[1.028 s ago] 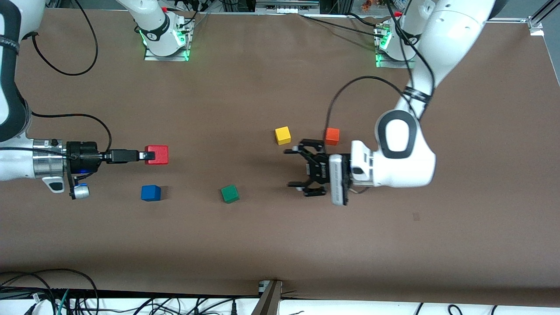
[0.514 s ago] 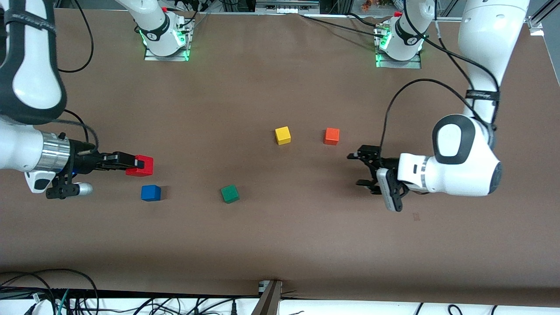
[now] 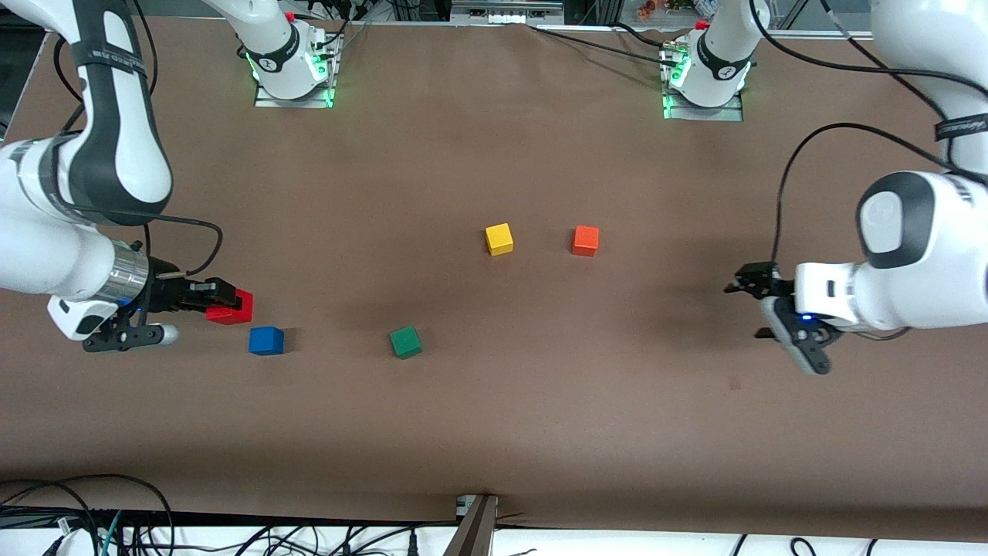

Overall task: Pass red block to right arm, stack on blue
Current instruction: 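Carry the red cube over the blue cube while the left gripper retracts, then lower the red cube onto the blue cube with the right gripper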

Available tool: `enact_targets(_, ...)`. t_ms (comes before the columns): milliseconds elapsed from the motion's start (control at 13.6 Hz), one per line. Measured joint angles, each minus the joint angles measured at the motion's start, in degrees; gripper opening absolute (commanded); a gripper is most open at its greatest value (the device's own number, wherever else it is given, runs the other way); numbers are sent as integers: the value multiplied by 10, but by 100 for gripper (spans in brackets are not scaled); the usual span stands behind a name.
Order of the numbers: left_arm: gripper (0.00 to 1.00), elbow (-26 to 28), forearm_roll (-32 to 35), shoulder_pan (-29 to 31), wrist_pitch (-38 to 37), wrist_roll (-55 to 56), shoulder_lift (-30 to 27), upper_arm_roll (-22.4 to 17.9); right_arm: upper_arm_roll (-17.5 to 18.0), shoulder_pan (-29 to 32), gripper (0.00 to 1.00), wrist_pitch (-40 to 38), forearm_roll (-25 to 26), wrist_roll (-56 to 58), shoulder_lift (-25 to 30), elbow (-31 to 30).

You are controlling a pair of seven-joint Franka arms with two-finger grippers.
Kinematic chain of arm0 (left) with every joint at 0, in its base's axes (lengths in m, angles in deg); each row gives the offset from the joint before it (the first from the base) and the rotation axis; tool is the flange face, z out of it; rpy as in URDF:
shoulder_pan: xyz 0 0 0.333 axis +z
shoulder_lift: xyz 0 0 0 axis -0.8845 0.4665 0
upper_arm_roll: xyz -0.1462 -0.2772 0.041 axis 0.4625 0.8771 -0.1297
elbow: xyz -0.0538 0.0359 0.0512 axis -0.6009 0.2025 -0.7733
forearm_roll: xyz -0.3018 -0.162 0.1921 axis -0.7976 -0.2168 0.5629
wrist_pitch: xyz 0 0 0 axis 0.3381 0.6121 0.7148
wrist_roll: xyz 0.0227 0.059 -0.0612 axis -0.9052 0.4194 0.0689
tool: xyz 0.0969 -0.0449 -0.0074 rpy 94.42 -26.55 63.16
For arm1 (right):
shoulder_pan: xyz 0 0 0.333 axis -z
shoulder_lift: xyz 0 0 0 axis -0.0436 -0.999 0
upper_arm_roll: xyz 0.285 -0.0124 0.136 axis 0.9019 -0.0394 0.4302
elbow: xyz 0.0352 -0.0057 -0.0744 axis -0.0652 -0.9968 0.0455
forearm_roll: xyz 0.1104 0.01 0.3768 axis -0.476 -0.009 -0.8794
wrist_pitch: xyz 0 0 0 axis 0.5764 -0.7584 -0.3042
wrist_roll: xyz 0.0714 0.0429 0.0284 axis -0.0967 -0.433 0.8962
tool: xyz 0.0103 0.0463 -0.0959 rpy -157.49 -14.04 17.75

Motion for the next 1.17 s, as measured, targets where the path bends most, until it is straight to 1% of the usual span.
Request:
enact_targets(73, 100, 0, 11, 5, 1, 0, -15, -12, 0, -2, 12, 26, 3, 1, 4, -22)
enact_targets(294, 100, 1, 33, 28, 3, 0, -70, -22, 0, -10, 11, 102, 19, 2, -2, -76)
enact_targets(514, 100, 4, 78, 40, 2, 27, -122, -24, 1, -22, 11, 129, 52, -1, -31, -81)
enact_targets(734, 100, 6, 136, 37, -28, 136, -153, -5, 0, -25, 7, 133, 58, -4, -50, -63)
enact_targets(1028, 100, 7, 139, 34, -77, 359, -169, 15, -6, -23, 7, 131, 58, -10, -90, -27)
enact_targets(1174, 100, 7, 139, 33, -123, 439, -173, 27, -7, -20, 7, 131, 58, -10, -101, -18)
